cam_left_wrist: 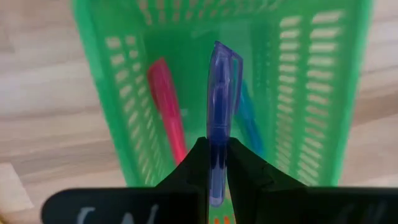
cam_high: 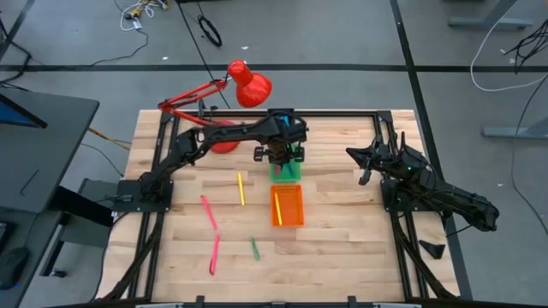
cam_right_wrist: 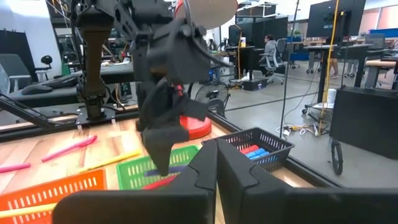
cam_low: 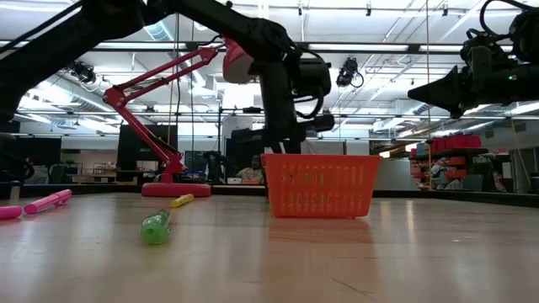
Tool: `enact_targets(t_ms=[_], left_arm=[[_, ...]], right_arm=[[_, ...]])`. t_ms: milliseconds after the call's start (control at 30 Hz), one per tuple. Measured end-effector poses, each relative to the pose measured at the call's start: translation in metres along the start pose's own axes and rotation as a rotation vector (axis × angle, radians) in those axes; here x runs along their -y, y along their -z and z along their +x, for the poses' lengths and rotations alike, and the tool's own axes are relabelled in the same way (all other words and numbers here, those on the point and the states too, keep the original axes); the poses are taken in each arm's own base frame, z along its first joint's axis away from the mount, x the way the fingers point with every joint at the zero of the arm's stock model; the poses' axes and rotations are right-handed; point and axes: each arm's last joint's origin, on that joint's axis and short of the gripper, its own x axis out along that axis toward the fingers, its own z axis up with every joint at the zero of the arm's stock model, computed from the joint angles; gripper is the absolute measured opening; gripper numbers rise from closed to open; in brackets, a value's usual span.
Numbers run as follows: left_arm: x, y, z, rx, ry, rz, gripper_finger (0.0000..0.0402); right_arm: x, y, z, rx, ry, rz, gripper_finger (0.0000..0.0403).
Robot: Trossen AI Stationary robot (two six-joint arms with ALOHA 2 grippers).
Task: Pick & Place Markers
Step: Put the purple marker into the green bin, then put the green marker into the green bin
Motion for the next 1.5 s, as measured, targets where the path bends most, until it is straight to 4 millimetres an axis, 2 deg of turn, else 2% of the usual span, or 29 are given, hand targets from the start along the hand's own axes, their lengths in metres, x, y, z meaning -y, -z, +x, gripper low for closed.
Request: enact_targets(t_ms=[167,300,600,1000,1300,1500], left_arm=[[0.001,0.004,0.017,-0.018,-0.027,0.000,0.0033],[0.002,0.003,0.018,0.011,-0.029,-0.045,0.0038],[0.004,0.002,0.018,0.022,-0.007,-0.039,0.0125],[0.005,0.003,0.017,0.011,0.003,-0.072,0.0196],[0.012,0.017,0.009,-0.076,0.054,-0.015,0.0201],[0.014,0.020,-0.023,0.037,0.087,0.092,0.0202]], right_arm=[[0.000,0.000,0.000,0.000,0.000,0.000,0.0010],[0.000,0.000,0.000,0.000,0.000,0.000,0.0010],[0.000,0.000,0.000,0.000,0.000,0.000,0.0010],[0.000,0.000,0.000,0.000,0.000,0.000,0.0010],[0.000,0.000,0.000,0.000,0.000,0.000,0.0010],[0.000,0.000,0.000,0.000,0.000,0.000,0.0010]])
